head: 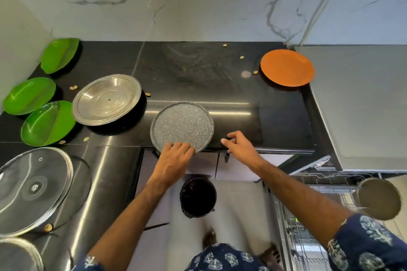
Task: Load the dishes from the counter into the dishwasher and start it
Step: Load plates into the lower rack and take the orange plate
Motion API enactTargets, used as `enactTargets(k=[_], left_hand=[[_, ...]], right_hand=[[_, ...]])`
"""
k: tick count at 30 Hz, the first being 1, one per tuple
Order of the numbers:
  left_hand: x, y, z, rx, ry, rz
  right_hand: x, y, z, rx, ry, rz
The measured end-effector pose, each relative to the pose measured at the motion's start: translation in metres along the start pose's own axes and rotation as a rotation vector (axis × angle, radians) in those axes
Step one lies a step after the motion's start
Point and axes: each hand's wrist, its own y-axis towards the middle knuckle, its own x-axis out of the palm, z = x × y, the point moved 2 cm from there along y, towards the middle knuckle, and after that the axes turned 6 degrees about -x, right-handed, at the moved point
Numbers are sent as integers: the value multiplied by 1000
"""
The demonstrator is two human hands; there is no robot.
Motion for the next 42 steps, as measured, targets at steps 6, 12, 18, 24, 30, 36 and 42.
enactTargets(k=[6, 12, 18, 24, 30, 36, 42], left_hand=[[-19, -7, 81, 250, -314, 162], [-8, 21, 150, 485, -407, 87], [-10, 63, 244, 763, -408, -56], [37, 80, 388, 877, -379, -427], [115, 107, 544, 755, -336, -696], [235, 134, 666, 711, -237, -755], [388, 172, 753, 675, -113, -704]], right_hand=[[-22, -19, 30, 243, 603, 90], [-106, -67, 90, 173, 683, 151], [-234, -167, 163, 116, 806, 288], [-354, -283, 283, 234, 445, 325], [-419, -328, 418, 502, 149, 519], [-441, -278, 542, 550, -54, 615], [-455, -183, 653, 426, -200, 688]])
